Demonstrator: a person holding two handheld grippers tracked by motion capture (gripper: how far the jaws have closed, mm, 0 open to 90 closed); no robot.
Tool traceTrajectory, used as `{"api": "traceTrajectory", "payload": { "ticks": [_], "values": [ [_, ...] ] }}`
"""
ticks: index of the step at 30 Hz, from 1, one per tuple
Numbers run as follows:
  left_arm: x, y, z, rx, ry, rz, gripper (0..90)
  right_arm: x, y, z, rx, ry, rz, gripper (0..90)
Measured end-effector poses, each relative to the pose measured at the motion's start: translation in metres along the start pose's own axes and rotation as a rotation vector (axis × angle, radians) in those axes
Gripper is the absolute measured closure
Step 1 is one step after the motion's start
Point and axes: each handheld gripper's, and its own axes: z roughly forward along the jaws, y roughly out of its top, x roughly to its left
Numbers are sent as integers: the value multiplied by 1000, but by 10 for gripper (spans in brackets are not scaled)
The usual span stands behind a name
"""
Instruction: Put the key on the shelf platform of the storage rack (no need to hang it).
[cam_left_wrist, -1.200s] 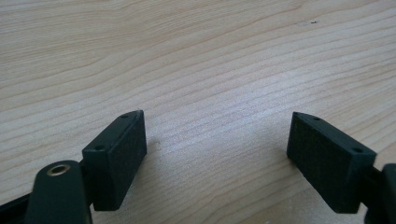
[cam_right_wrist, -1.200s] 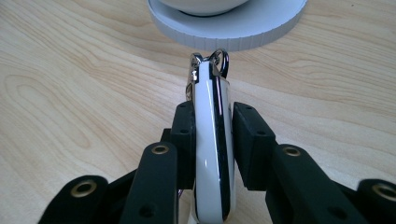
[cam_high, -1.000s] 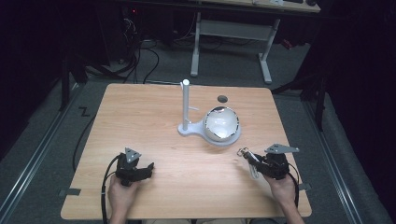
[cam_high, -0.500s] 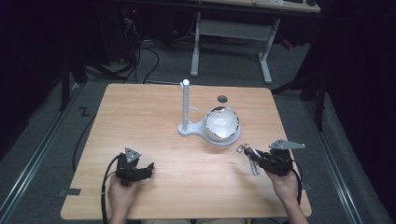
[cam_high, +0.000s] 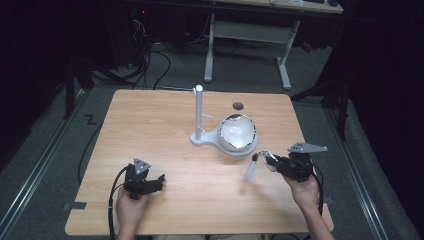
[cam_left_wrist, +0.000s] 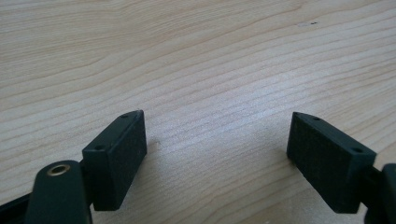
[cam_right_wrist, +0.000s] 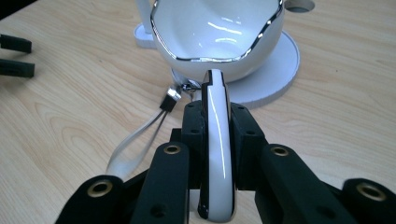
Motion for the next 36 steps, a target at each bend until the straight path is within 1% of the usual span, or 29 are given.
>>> {"api": "traceTrajectory", "payload": {
  "ticks": [1, 3, 4, 10, 13, 15, 18, 24, 26, 32, 34, 36],
  "values": [
    [0, 0, 0, 0, 0, 0, 202, 1, 3, 1, 4, -2, -13, 792],
    [0, 0, 0, 0, 0, 0, 202, 1, 4, 1, 6, 1, -14, 792],
    [0, 0, 0, 0, -1, -1, 202, 1, 7, 2, -3, 10, -6, 793],
    [0, 0, 0, -1, -2, -3, 202, 0, 16, -1, -30, 15, -4, 793],
    [0, 0, 0, -1, -2, -2, 202, 1, 23, -4, -44, 19, -19, 793],
    [0, 0, 0, -1, -2, -3, 202, 1, 25, -4, -45, 23, -16, 793],
    [0, 0, 0, -1, -2, -2, 202, 2, 33, -7, -56, 25, -27, 793],
    [0, 0, 0, -1, -2, -2, 202, 4, 43, -7, -50, 23, -44, 793],
    [0, 0, 0, -1, -2, -2, 202, 5, 47, -7, -56, 22, -55, 793],
    [0, 0, 0, -1, 0, -1, 202, 4, 63, -12, -79, 29, -55, 793],
    [0, 0, 0, -1, -1, -2, 202, 4, 72, -14, -85, 24, -67, 792],
    [0, 0, 0, -1, -1, -2, 202, 4, 75, -15, -88, 23, -71, 792]
  ]
}}
